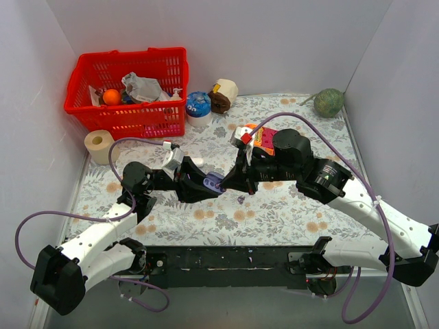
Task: Insert the wireless bluetooth earbuds into the charging case
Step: Place the earbud in the charging case, then pick up the earbud from the center of the board.
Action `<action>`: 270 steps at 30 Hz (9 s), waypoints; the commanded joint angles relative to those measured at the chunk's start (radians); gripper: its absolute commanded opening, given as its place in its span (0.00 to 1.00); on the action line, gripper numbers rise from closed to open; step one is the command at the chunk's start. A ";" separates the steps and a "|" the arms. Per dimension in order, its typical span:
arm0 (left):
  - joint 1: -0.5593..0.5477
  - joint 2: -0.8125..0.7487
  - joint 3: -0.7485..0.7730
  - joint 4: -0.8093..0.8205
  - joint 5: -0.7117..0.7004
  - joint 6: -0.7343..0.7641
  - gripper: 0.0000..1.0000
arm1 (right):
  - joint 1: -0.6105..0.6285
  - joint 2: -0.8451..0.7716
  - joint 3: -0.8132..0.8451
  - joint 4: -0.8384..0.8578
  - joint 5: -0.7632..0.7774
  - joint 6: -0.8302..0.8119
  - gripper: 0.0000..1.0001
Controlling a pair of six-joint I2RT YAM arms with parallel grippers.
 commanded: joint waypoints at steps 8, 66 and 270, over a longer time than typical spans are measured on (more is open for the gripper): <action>0.003 -0.022 -0.012 0.040 -0.045 0.000 0.00 | 0.011 -0.022 -0.002 0.058 0.008 0.031 0.01; 0.003 -0.038 -0.075 0.213 -0.128 -0.086 0.00 | 0.020 -0.090 0.109 0.022 0.201 0.049 0.52; -0.003 -0.592 -0.282 -0.173 -0.315 -0.043 0.00 | -0.230 0.455 -0.511 0.374 0.344 0.131 0.01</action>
